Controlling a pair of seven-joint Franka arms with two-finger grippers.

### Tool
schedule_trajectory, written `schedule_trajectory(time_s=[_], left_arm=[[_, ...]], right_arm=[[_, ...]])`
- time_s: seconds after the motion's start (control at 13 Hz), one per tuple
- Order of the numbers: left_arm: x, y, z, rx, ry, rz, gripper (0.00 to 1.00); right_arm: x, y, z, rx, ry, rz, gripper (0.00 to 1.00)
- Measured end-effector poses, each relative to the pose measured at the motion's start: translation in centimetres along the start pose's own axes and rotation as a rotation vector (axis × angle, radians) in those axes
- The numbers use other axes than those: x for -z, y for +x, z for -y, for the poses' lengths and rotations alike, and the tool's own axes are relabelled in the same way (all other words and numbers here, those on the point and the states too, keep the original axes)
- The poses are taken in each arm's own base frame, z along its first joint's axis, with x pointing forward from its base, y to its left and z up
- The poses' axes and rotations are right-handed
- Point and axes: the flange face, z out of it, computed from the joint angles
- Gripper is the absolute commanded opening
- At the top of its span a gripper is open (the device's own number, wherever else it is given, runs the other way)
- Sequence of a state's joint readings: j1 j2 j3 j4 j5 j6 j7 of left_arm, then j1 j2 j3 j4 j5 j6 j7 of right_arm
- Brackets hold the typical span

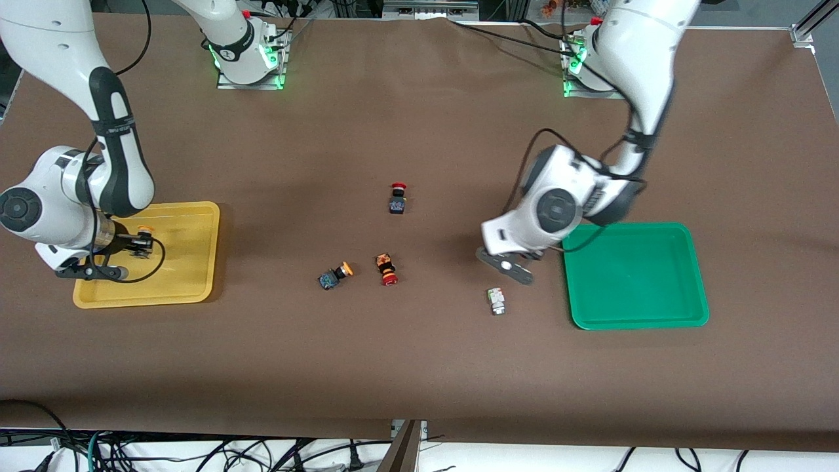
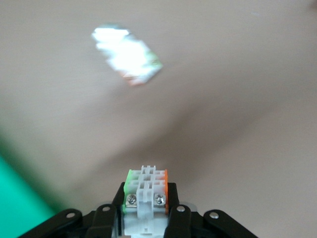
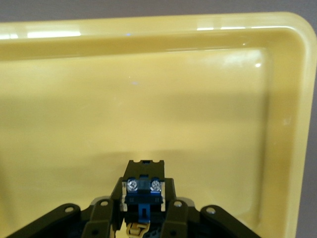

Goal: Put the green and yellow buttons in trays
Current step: 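Carry the blue button to the yellow tray while the left carries white to green, then open both grippers to release the buttons into the trays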

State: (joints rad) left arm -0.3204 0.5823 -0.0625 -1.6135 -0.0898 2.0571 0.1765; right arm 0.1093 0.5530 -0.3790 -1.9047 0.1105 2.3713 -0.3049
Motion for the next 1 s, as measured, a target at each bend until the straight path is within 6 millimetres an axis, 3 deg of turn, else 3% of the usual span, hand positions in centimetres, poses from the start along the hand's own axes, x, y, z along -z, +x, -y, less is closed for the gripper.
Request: schedule_trajectory(time_s=[0.08,0.23,0.31,0.38,0.46,0.54,0.77,1.0], left_arm=[[1.7,-0.9,3.5,-0.001,-0.010,0.009,0.00],[3.0,-3.0,9.4,-0.007,-0.034,0.035,0.02],[3.1,-4.0,12.1,0.002,-0.045,0.041,0.24],[2.8,-4.9,14.3,0.018,-0.054,0.045,0.41],[2.3,-5.7,16.1,0.036,-0.063,0.051,0.79],[1.7,-6.3,17.4,0.047,-0.071,0.059,1.00],[-0.2,-6.9,19.2,0.055,-0.089,0.079,1.00],[0.1,-6.0,17.6,0.069,-0.091,0.074,1.00]], right_arm=[[-1.1,-0.3,-1.2,0.011,0.025,-0.007,0.00],[-2.8,-0.7,-2.6,0.038,0.066,-0.020,0.00],[-3.3,-0.6,-3.0,0.050,0.072,-0.028,0.22],[-3.3,-0.4,-3.3,0.054,0.074,-0.034,0.81],[-3.0,-0.2,-3.5,0.054,0.073,-0.041,0.99],[-2.9,0.0,-3.5,0.055,0.072,-0.046,0.99],[-1.3,1.3,-2.6,0.082,0.099,-0.032,0.99],[3.1,4.4,1.6,0.097,0.158,0.007,0.99]])
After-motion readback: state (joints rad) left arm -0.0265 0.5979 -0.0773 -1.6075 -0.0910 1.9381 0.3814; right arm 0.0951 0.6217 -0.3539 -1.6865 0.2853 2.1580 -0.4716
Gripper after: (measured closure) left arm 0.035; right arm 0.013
